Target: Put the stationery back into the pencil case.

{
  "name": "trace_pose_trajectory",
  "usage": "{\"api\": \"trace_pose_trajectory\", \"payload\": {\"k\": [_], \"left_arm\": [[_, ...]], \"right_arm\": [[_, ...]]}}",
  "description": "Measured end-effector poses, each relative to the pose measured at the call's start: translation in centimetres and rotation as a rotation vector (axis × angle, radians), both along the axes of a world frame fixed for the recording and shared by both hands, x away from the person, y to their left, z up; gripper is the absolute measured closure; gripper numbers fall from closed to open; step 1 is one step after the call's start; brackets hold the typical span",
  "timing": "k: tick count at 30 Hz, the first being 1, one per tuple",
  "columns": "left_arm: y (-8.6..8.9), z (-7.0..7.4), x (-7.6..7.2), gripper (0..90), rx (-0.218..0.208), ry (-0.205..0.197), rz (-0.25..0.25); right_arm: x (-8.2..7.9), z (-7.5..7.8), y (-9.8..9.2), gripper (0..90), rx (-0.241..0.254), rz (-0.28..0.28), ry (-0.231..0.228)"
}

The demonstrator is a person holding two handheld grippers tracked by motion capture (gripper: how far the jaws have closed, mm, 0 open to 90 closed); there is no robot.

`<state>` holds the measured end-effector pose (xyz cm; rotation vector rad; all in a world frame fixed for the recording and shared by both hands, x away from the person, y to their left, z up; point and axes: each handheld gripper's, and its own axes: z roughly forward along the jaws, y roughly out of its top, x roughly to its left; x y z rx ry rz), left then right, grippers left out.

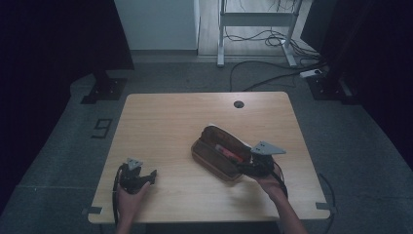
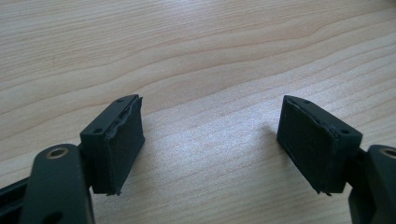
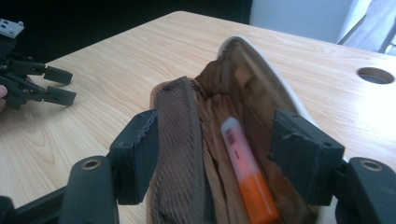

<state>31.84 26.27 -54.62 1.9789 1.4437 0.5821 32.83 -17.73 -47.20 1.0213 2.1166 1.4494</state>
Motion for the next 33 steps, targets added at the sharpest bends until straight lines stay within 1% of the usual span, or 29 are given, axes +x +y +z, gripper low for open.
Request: {"api": "trace_pose_trajectory", "payload": {"k": [2, 4, 8, 15, 19, 20, 22, 25, 29, 33], "left_arm": [[0.0, 0.0, 0.0, 22.5, 0.0, 0.0, 0.0], [0.0, 0.0, 0.0, 22.5, 0.0, 0.0, 0.0], [0.0, 0.0, 0.0, 22.5, 0.0, 0.0, 0.0], [0.0, 0.0, 0.0, 22.5, 0.0, 0.0, 0.0], [0.0, 0.0, 0.0, 22.5, 0.0, 0.0, 0.0], [0.0, 0.0, 0.0, 22.5, 0.0, 0.0, 0.0], [0.0, 0.0, 0.0, 22.5, 0.0, 0.0, 0.0], [0.0, 0.0, 0.0, 22.5, 0.0, 0.0, 0.0], [0.0, 0.0, 0.0, 22.5, 0.0, 0.0, 0.0], [0.0, 0.0, 0.0, 22.5, 0.0, 0.0, 0.0]], "right_arm": [[-0.3, -0.2, -0.9, 31.7, 0.003, -0.01, -0.011], [-0.7, -0.5, -1.9, 31.7, 0.003, -0.034, -0.018], [-1.3, -1.7, -4.1, 31.5, -0.004, -0.08, -0.007], [-2.1, -4.2, -8.1, 30.8, -0.039, -0.171, 0.047], [-2.2, -5.5, -10.1, 30.3, -0.064, -0.217, 0.087], [-2.2, -5.8, -10.6, 30.1, -0.064, -0.227, 0.1], [-2.0, -6.2, -11.2, 30.1, -0.062, -0.247, 0.112], [-1.9, -6.5, -11.6, 29.7, -0.072, -0.261, 0.128], [-1.7, -6.9, -11.8, 29.1, -0.081, -0.27, 0.15], [-1.5, -7.1, -11.9, 28.7, -0.09, -0.277, 0.161]]}}
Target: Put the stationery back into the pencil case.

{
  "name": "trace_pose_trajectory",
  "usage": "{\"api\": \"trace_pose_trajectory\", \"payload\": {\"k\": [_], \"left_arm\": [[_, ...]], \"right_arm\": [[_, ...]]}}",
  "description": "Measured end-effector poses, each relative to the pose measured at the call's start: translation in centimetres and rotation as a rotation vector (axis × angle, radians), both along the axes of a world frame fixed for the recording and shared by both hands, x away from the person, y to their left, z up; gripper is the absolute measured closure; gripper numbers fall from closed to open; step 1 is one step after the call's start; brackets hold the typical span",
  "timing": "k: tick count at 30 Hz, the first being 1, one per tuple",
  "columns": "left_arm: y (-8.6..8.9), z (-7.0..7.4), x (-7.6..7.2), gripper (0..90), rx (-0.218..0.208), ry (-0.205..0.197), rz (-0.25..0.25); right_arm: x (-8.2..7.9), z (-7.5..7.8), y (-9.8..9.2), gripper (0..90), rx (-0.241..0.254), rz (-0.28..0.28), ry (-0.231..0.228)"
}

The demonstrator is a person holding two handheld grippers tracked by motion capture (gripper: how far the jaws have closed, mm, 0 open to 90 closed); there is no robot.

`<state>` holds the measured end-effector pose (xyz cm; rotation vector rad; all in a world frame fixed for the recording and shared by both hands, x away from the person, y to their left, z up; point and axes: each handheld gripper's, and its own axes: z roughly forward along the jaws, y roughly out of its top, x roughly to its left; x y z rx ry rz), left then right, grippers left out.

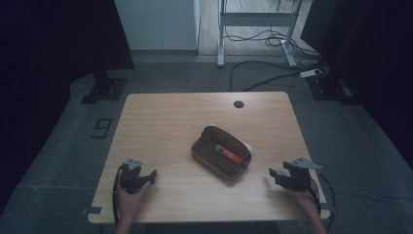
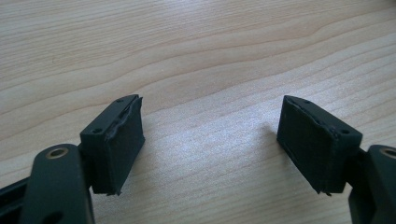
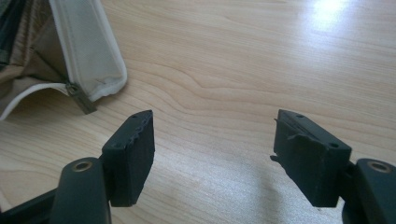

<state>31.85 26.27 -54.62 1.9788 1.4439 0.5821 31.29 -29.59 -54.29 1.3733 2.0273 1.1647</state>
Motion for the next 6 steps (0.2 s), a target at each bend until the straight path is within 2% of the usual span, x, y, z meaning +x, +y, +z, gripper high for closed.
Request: {"api": "trace_pose_trajectory", "payload": {"k": [6], "left_arm": [[0.0, 0.0, 0.0, 22.5, 0.0, 0.0, 0.0]], "right_arm": [[0.21, -0.38, 0.42, 27.3, -0.024, 0.002, 0.015]]}}
